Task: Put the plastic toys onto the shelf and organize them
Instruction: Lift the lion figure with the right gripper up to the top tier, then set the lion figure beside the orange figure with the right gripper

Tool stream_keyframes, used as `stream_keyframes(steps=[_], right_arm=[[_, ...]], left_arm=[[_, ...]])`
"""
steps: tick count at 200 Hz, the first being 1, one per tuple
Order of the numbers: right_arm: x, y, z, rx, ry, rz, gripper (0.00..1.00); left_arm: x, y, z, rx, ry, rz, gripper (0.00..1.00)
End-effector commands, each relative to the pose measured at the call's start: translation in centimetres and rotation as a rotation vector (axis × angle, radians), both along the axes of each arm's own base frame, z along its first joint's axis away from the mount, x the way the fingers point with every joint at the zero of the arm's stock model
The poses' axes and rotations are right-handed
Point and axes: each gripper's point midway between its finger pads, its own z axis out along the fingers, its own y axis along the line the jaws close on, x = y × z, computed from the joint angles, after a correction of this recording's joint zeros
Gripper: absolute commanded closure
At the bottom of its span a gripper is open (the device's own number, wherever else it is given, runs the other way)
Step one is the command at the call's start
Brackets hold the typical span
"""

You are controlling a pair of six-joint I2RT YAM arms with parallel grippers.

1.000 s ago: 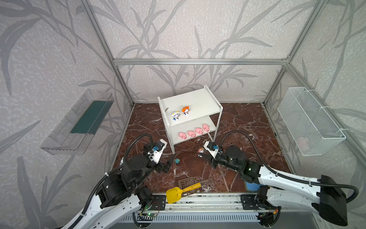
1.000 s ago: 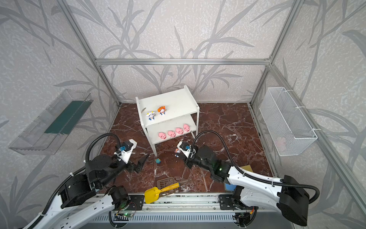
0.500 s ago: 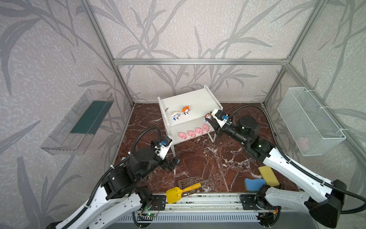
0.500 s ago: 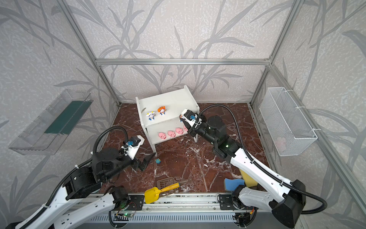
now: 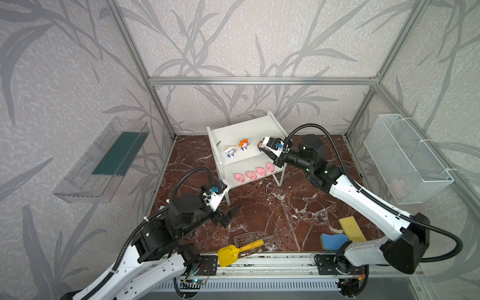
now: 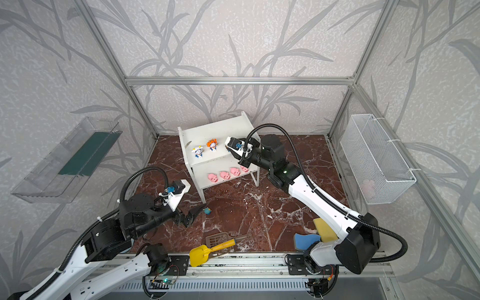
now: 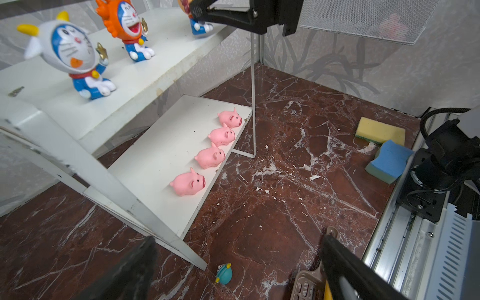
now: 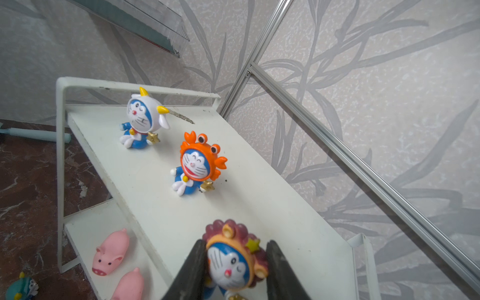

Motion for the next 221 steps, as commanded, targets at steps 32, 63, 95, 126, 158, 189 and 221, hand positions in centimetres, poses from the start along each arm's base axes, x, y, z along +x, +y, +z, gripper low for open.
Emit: stream_keyframes(steps=[32,63,95,126,158,189,221], right_arm=[[0.7,0.6,1.2,0.011,-0.080,0.016,0.72],[1.6,0.9,0.8,0.020,-0.084,-0.004,0.71],[2.5,1.1,0.4,0.007,-0.078,-0.032,0.71],[3.0,1.4,0.1,-0.012,-0.076,-0.041,0.70],[3.0,1.6,-0.1,-0.034,-0.091,-0.044,0.69],[2.9,1.6,-0.3,-0.047,-0.099,-0.045,0.66],[2.6,1.5,-0.1,-0.046,-0.105,-0.041,0.63]], left_arm=[[-0.1,0.3,-0.2,-0.006,-0.013,0.002,0.01],[-0.2,0.5,-0.2,-0.010,-0.016,0.006,0.01],[-0.2,0.6,-0.3,-0.013,-0.016,0.011,0.01],[-0.2,0.7,-0.3,-0.011,-0.017,0.014,0.01],[-0.1,0.7,-0.3,-0.011,-0.019,0.017,0.01],[-0.1,0.8,-0.4,-0.008,-0.020,0.021,0.01],[-0.1,0.8,-0.4,-0.010,-0.022,0.022,0.01]])
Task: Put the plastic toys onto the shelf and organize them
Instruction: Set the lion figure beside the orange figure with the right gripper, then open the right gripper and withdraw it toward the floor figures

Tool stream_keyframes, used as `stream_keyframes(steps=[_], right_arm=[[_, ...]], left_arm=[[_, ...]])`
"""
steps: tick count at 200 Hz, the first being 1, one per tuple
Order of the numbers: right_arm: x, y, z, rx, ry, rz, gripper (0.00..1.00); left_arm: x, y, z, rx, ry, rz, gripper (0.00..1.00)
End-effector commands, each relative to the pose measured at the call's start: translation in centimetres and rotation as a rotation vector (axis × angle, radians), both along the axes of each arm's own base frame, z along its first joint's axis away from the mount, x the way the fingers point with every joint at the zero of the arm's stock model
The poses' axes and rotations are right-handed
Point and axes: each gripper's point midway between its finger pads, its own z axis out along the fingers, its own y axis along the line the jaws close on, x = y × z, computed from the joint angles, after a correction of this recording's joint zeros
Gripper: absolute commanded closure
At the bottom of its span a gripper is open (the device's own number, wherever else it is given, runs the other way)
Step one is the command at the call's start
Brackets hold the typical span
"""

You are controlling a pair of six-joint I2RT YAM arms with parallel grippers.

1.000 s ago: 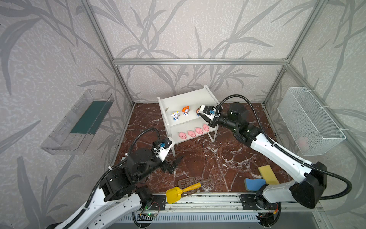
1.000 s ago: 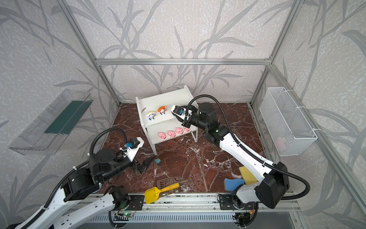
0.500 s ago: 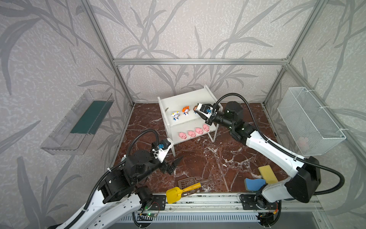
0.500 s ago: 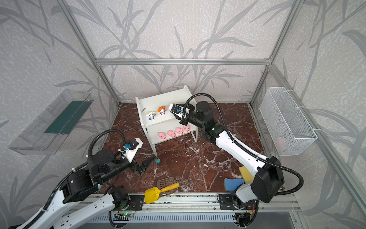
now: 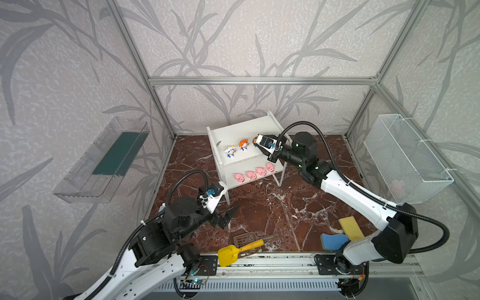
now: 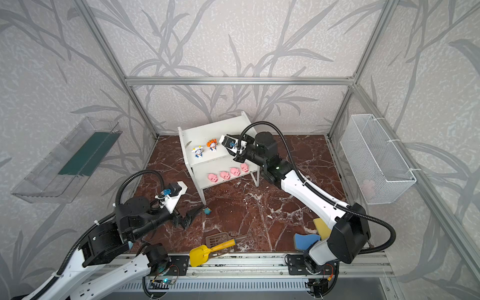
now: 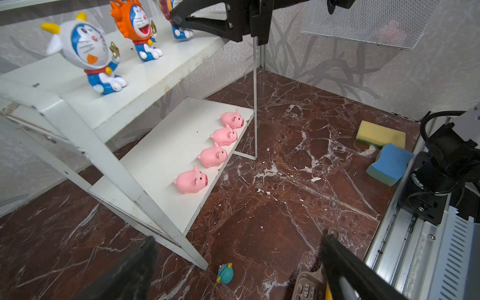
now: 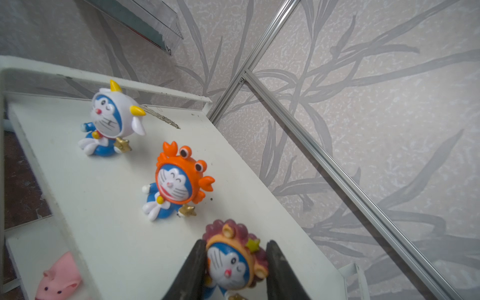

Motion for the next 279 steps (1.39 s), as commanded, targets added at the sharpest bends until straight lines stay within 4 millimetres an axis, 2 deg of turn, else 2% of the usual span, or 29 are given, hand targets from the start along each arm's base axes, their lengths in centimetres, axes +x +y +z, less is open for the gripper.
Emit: stream_keyframes(steps=[1,138,206,244,264,279], right_arm=[[0.1,0.0,-0.2,-0.022,0.002,-0.011,0.63],[-0.7,-0.3,0.3,-0.023,-0.013,0.004,0.55],[-2.7,-0.5,1.9,0.007,-0.025,0.061,0.48],[-4.8,-0.7,2.8,0.026,-0.030,0.106,0.46],[-7.0,-0.7,2.6,0.014,-0.024,0.138,0.41],[-9.2,-0.8,1.7,0.000,-0.007,0.165,0.34]], left_arm=[[0.2,0.3,-0.1,0.002,-0.012,0.014,0.01],[0.3,0.3,0.0,-0.004,-0.014,0.021,0.01],[0.3,0.4,-0.1,-0.004,-0.012,0.024,0.01],[0.4,0.4,-0.1,-0.005,-0.013,0.026,0.01],[0.4,0.5,-0.2,-0.001,-0.012,0.030,0.01],[0.4,0.5,-0.3,-0.001,-0.013,0.034,0.01]])
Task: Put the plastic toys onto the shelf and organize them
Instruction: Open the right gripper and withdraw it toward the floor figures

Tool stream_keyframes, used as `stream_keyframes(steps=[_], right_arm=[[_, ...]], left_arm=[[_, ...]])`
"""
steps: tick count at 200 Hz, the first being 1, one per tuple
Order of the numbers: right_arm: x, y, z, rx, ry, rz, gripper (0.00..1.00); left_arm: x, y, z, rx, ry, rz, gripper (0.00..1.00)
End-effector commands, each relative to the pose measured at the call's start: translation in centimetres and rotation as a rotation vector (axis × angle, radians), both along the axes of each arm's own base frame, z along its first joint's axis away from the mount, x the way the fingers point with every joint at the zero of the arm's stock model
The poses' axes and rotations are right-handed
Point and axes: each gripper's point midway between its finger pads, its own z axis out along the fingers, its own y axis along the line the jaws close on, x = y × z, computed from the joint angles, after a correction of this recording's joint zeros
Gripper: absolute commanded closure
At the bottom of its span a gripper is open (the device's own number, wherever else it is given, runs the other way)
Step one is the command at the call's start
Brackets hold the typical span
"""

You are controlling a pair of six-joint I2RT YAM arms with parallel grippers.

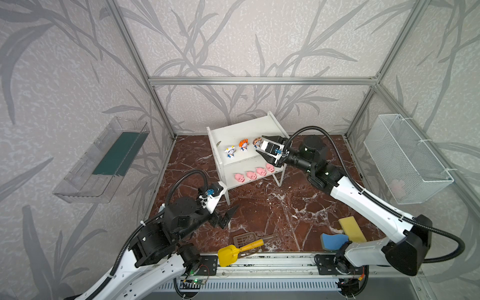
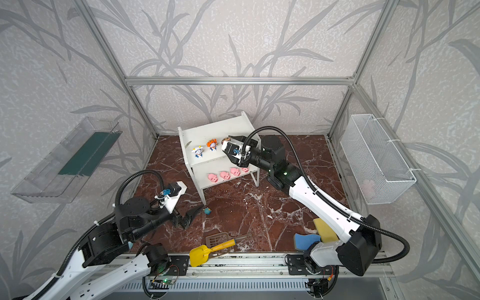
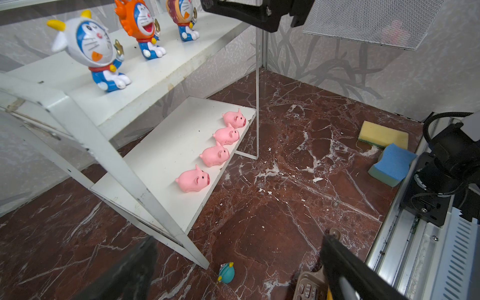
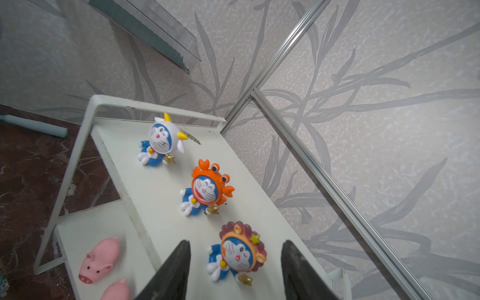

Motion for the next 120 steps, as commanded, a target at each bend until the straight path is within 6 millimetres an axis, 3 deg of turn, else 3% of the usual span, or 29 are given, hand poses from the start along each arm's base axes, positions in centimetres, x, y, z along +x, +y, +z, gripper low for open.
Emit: stream_keyframes(steps=[1,25,48,73,92,120], right_arm=[[-3.8,-0.1,-0.4,-0.008,0.021,0.064,0.33],[-7.6,-0.7,-2.1,-0.008,0.068,0.080,0.22],[-11.4,-1.3,-3.9,0.024,0.144,0.102,0.19],[-14.5,-1.5,-7.8,0.030,0.250,0.114,0.19],[-15.3,-2.3,-10.8,0.043,0.349,0.087,0.20],[-15.4,-3.6,-13.8,0.095,0.461,0.042,0.22]], left_arm=[[0.3,0.3,-0.2,-0.001,-0.011,0.022,0.01],[0.4,0.5,-0.5,0.009,-0.006,0.033,0.01],[0.6,1.2,-1.1,0.017,0.018,0.075,0.01],[0.5,2.0,-2.2,-0.001,0.092,0.135,0.01],[0.6,2.5,-3.5,-0.046,0.194,0.212,0.01],[0.4,1.5,-6.0,-0.099,0.352,0.253,0.01]])
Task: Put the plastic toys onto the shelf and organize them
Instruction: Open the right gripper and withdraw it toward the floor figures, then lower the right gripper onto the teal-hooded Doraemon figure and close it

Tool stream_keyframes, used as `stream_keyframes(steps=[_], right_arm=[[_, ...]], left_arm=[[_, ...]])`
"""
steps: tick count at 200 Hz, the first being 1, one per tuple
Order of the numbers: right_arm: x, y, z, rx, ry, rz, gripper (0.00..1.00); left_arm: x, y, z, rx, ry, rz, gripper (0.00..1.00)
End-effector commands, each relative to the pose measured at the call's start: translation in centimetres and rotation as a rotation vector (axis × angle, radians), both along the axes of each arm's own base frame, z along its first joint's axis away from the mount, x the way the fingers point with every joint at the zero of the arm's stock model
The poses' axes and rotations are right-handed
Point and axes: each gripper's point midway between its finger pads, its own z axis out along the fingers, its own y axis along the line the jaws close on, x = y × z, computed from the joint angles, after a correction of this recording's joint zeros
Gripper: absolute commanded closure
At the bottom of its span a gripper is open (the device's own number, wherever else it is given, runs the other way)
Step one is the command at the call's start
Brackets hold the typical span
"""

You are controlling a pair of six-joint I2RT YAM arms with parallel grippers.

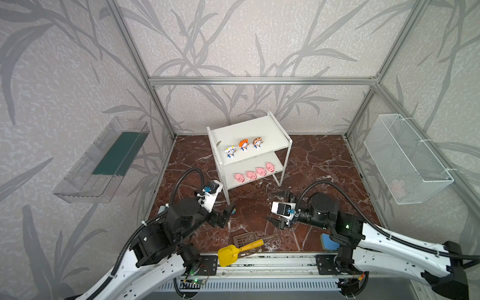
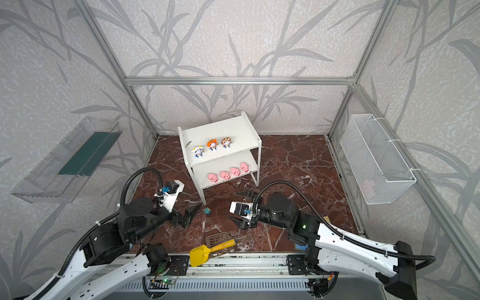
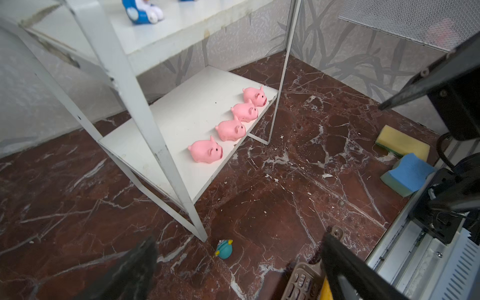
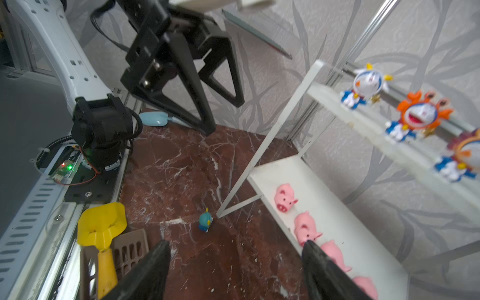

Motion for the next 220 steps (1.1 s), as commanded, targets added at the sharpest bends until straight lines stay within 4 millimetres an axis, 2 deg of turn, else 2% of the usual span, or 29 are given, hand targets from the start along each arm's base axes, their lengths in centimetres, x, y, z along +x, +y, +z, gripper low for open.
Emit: stream_keyframes(steps=[1,17,33,58,91,139,150,159,188,220], right_arm=[[0.6,-1.2,-0.5,0.095,0.116,-0.098,0.22],[0.9,-1.3,-2.4,0.090,0.179,-0.127,0.25],[1.1,-0.5,-4.7,0.066,0.255,-0.139,0.28],[1.8,1.7,-8.4,0.027,0.407,-0.165,0.31],[2.4,5.8,-12.7,-0.023,0.552,-0.138,0.33],[4.0,10.3,-16.5,0.029,0.645,-0.136,0.31],[4.4,11.1,-16.6,0.059,0.654,-0.138,0.31],[4.7,11.4,-18.3,0.039,0.675,-0.166,0.31],[6.1,12.2,-18.8,0.092,0.653,-0.222,0.31],[6.5,13.0,-19.9,0.110,0.651,-0.254,0.31]], left_arm=[[0.0,0.1,-3.3,-0.048,0.179,0.095,0.01],[0.2,-0.2,-4.8,-0.064,0.231,0.125,0.01],[0.4,0.0,-5.5,-0.079,0.236,0.157,0.01],[0.6,0.9,-5.3,-0.081,0.208,0.200,0.01],[0.4,2.3,-4.5,-0.083,0.194,0.241,0.01],[-0.2,3.6,-3.1,-0.133,0.135,0.259,0.01],[-0.3,3.9,-2.9,-0.144,0.123,0.262,0.01],[-0.3,3.9,-2.8,-0.151,0.116,0.262,0.01],[-0.3,4.0,-2.6,-0.161,0.102,0.260,0.01],[-0.5,4.2,-2.4,-0.172,0.092,0.258,0.01]])
